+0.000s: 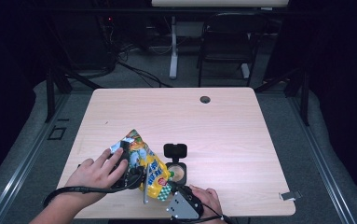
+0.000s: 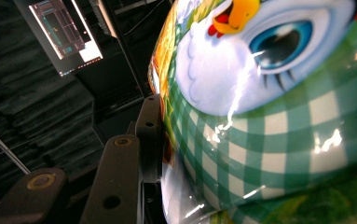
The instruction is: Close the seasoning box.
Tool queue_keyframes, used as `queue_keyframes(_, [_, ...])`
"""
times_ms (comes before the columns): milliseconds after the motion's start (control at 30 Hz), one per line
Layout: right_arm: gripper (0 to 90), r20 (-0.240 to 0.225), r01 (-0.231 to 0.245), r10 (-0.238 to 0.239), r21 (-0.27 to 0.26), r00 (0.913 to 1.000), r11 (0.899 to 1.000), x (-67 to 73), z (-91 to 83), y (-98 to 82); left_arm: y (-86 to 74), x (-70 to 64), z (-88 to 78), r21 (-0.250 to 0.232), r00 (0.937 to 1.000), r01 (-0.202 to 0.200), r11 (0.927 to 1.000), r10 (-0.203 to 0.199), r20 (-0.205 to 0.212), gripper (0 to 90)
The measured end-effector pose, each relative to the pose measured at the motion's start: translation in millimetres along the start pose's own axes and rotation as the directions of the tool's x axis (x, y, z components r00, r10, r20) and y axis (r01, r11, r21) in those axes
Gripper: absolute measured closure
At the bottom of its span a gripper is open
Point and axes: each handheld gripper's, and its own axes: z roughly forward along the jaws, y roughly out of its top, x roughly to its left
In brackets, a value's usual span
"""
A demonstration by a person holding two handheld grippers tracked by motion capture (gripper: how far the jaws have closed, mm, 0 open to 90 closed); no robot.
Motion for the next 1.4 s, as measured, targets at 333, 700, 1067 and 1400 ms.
queue_keyframes(333, [90.0, -0.001, 0.000, 0.000, 0.002, 1.0000, 1.000, 0.5, 0.8, -0.3, 1.0, 1.1, 0.4, 0.001, 1.0000, -0.010, 1.0000, 0.010, 0.001, 63.8])
queue_keyframes(700, [90.0, 0.000, -0.001, 0.001, 0.005, 1.0000, 1.000, 0.5, 1.3, -0.5, 1.2, 1.6, 0.2, 0.002, 0.9999, -0.016, 0.9999, 0.016, 0.001, 63.8])
queue_keyframes(1067, [90.0, -0.004, -0.003, 0.003, 0.006, 1.0000, 1.000, 0.9, 1.5, -0.8, 2.3, 1.6, -0.4, 0.001, 0.9997, -0.024, 0.9997, 0.024, -0.008, 63.8])
queue_keyframes(1400, [90.0, -0.004, -0.009, 0.009, 0.000, 1.0000, 1.000, 1.2, 1.7, -1.1, 2.9, 2.5, -1.3, 0.001, 0.9994, -0.032, 0.9995, 0.032, -0.012, 63.8])
